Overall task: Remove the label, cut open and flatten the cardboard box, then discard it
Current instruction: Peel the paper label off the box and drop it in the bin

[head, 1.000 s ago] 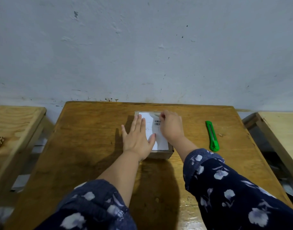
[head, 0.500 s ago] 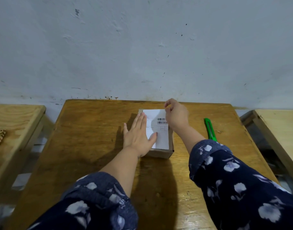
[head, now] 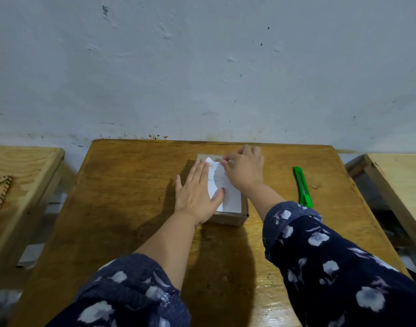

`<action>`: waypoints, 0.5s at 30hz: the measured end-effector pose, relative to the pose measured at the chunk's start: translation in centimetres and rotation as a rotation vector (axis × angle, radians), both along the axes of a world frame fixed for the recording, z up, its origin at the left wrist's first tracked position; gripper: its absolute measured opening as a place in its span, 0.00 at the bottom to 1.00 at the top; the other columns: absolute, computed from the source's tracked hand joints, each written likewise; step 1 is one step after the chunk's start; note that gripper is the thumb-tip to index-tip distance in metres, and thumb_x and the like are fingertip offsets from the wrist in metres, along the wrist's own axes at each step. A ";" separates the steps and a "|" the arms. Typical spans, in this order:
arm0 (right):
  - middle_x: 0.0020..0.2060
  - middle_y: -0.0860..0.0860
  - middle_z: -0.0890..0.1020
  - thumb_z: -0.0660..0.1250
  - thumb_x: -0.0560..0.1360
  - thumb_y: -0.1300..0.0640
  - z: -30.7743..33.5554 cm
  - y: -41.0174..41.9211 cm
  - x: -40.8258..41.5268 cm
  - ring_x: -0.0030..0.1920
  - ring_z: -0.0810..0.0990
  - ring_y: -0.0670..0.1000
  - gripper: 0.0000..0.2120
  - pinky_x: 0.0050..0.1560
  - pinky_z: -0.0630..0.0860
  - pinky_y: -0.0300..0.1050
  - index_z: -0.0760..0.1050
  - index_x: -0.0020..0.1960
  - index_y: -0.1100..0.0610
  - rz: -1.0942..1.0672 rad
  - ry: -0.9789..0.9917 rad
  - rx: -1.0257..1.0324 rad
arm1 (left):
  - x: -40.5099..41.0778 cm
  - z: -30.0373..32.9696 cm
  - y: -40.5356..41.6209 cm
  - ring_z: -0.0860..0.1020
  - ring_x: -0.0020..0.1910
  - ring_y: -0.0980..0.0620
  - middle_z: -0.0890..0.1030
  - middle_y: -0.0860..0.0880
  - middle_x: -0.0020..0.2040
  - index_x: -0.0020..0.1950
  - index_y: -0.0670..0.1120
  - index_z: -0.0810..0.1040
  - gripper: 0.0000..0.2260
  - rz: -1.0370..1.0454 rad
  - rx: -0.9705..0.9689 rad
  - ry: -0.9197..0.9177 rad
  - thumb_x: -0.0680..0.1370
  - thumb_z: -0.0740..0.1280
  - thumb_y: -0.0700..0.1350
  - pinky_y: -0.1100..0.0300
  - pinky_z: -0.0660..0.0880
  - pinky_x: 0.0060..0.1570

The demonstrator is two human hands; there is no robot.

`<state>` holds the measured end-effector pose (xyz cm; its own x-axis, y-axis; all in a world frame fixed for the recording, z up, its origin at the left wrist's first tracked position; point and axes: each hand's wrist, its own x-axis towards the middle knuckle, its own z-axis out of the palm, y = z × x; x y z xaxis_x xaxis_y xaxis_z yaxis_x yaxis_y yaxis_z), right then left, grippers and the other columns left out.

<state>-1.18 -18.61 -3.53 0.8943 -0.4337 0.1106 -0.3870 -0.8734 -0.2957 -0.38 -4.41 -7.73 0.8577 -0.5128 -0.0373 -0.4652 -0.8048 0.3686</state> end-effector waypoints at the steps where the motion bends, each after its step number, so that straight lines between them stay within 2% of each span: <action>1: 0.59 0.52 0.70 0.60 0.78 0.46 0.0 0.1 0.0 0.61 0.64 0.56 0.13 0.66 0.57 0.52 0.82 0.53 0.47 -0.009 -0.011 -0.002 | 0.0 0.0 0.0 0.39 0.77 0.57 0.42 0.55 0.79 0.79 0.50 0.43 0.34 0.000 -0.003 -0.001 0.78 0.51 0.63 0.42 0.43 0.75; 2: 0.59 0.51 0.70 0.60 0.78 0.47 0.2 0.1 0.1 0.61 0.64 0.56 0.13 0.68 0.56 0.53 0.82 0.52 0.48 -0.001 -0.009 0.001 | 0.0 0.0 0.0 0.39 0.77 0.57 0.42 0.55 0.79 0.79 0.50 0.43 0.34 0.001 -0.010 -0.001 0.78 0.52 0.63 0.42 0.43 0.75; 4: 0.57 0.49 0.73 0.58 0.79 0.49 0.6 0.0 0.2 0.60 0.65 0.55 0.13 0.64 0.55 0.52 0.81 0.53 0.49 0.059 0.044 0.016 | 0.0 0.0 0.0 0.41 0.77 0.57 0.43 0.56 0.79 0.79 0.51 0.44 0.34 0.010 -0.061 0.026 0.78 0.54 0.62 0.42 0.43 0.75; 7: 0.52 0.46 0.78 0.56 0.79 0.56 1.1 0.0 0.5 0.59 0.66 0.54 0.14 0.57 0.54 0.52 0.79 0.55 0.47 0.153 0.100 0.026 | 0.2 -0.2 0.0 0.45 0.77 0.56 0.47 0.55 0.79 0.78 0.52 0.47 0.36 0.024 -0.262 0.162 0.76 0.63 0.60 0.41 0.48 0.75; 9: 0.54 0.45 0.78 0.56 0.78 0.58 1.1 0.3 0.6 0.60 0.66 0.53 0.17 0.61 0.54 0.55 0.78 0.58 0.44 0.214 0.125 -0.020 | 0.5 -0.1 0.3 0.44 0.77 0.55 0.47 0.55 0.79 0.78 0.53 0.48 0.38 0.013 -0.339 0.239 0.75 0.66 0.59 0.41 0.46 0.75; 12: 0.55 0.46 0.78 0.57 0.78 0.52 1.0 0.9 1.1 0.63 0.65 0.53 0.14 0.66 0.52 0.58 0.79 0.57 0.45 0.280 0.148 -0.110 | 1.0 0.1 1.6 0.40 0.77 0.58 0.44 0.55 0.79 0.79 0.53 0.44 0.41 -0.056 -0.184 0.151 0.74 0.61 0.67 0.43 0.39 0.75; 15: 0.55 0.46 0.80 0.58 0.79 0.47 0.7 1.5 1.7 0.62 0.69 0.52 0.13 0.65 0.54 0.57 0.80 0.54 0.47 0.261 0.141 -0.064 | 0.9 0.1 2.9 0.36 0.76 0.59 0.39 0.56 0.79 0.78 0.51 0.39 0.47 -0.128 0.020 0.039 0.70 0.53 0.75 0.40 0.37 0.74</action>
<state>0.54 -17.11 -2.83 0.9830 -0.1835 -0.0032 -0.1806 -0.9638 -0.1960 0.49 -1.51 -7.61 0.7829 -0.6169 -0.0807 -0.5501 -0.7470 0.3734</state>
